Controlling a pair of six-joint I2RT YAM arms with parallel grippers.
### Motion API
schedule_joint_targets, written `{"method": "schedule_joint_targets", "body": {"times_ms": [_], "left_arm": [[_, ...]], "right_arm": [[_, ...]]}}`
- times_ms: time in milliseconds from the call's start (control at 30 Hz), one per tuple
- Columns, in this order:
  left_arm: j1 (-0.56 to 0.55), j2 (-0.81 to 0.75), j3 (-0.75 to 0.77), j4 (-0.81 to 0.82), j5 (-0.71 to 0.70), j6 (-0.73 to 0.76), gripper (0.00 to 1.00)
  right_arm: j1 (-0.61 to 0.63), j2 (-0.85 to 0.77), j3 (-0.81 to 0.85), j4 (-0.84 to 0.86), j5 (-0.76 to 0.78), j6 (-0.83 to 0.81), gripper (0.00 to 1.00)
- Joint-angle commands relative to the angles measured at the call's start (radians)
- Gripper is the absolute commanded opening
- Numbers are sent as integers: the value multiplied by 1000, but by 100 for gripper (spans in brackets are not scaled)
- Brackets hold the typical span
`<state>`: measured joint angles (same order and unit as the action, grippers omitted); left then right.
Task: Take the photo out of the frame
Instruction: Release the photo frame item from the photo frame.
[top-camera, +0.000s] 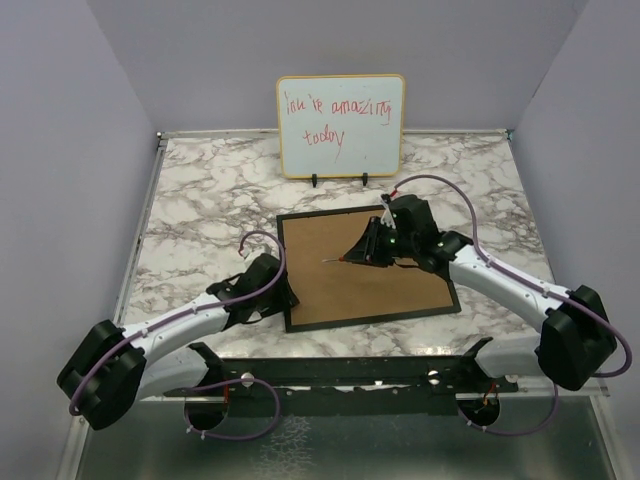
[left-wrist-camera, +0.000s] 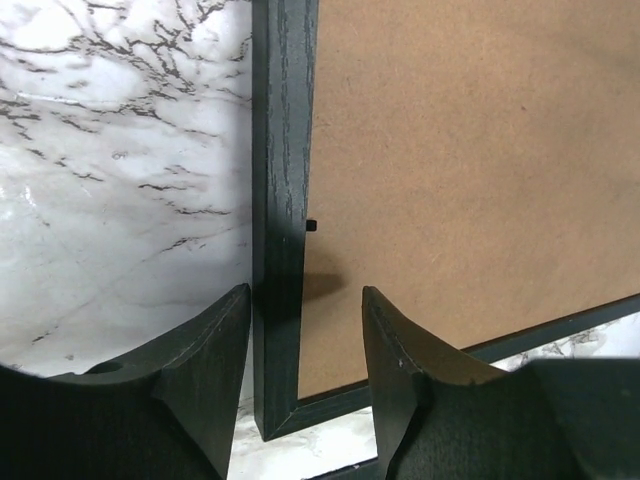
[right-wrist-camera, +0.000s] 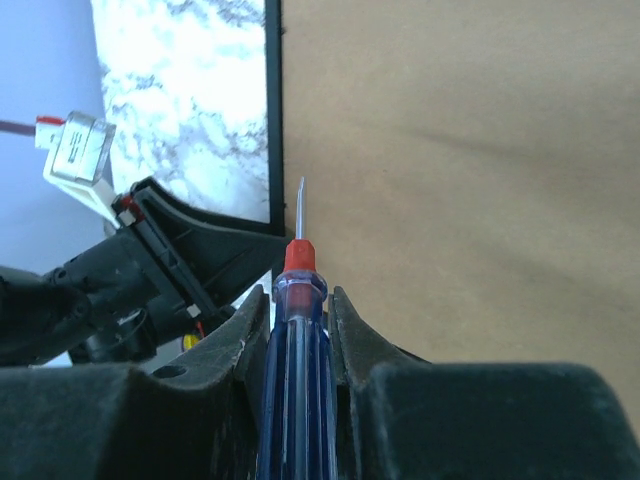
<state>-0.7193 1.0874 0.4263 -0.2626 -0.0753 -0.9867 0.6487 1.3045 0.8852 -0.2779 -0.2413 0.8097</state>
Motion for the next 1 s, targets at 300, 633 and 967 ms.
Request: {"method": "schedule_joint_targets", "body": {"times_ms": [300,633,967], "left_arm": [[-13,-217,-67,-184,-105,-68,55],[-13,-194,-100,-83,-16,-13,64],[-13,-175,-147,-52,2,-17,52]], "right_arm": [[47,109,-37,208,-266,-4,0],[71,179,-97,355,-306,27,1],[71,247,-136,444,-341,26,1]]}}
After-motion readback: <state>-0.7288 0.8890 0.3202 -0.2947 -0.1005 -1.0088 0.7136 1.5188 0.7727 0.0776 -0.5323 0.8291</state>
